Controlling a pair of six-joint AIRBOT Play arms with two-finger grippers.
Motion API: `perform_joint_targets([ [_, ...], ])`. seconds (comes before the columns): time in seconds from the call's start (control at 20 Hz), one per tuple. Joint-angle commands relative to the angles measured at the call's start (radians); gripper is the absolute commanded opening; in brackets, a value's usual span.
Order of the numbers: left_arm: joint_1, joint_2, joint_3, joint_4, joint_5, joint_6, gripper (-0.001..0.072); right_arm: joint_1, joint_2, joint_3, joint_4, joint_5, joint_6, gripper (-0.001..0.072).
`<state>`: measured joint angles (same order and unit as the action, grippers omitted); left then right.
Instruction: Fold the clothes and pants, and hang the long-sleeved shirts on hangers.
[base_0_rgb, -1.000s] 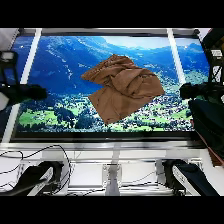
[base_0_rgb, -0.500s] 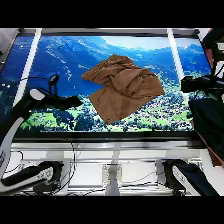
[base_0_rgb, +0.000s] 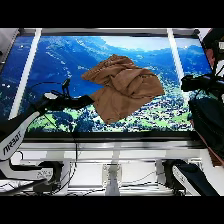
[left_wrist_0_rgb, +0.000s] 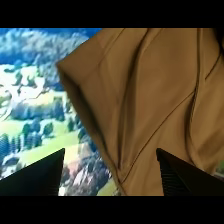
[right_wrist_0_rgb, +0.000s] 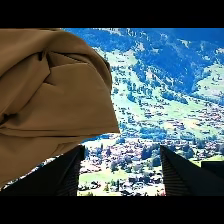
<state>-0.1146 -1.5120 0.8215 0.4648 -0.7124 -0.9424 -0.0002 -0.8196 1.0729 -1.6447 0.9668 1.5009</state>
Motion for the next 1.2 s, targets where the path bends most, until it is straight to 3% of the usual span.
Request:
perform_joint_targets([
  [0.0, -0.071, -0.014, -0.001, -0.024, 0.138, 0.016, 0.0541, 0.000, 0.000, 0.000, 0.003, -0.001, 0.001, 0.0548],
  [0.35, -0.195, -0.014, 0.000, -0.040, 0.337, 0.016, 0.0538, 0.000, 0.000, 0.000, 0.003, -0.001, 0.002, 0.0548],
  [0.5, -0.206, -0.014, 0.001, -0.040, 0.369, 0.015, 0.0331, 0.000, 0.000, 0.000, 0.003, -0.022, 0.002, 0.0548],
  [0.6, -0.206, -0.014, 0.002, -0.039, 0.369, 0.016, 0.0027, 0.000, -0.001, 0.000, 0.003, -0.047, 0.005, 0.0548],
  [0.8, -0.198, 0.002, 0.002, -0.030, 0.348, 0.016, 0.0023, 0.000, -0.006, 0.000, 0.001, -0.107, 0.005, 0.0548],
  [1.0, -0.121, 0.105, 0.001, 0.120, 0.179, 0.008, 0.0021, 0.000, -0.011, 0.000, 0.000, -0.227, 0.033, 0.0547],
  [1.15, -0.008, 0.219, 0.001, 0.389, 0.008, -0.164, 0.0020, 0.000, -0.042, 0.000, 0.003, -0.232, 0.068, 0.0547],
])
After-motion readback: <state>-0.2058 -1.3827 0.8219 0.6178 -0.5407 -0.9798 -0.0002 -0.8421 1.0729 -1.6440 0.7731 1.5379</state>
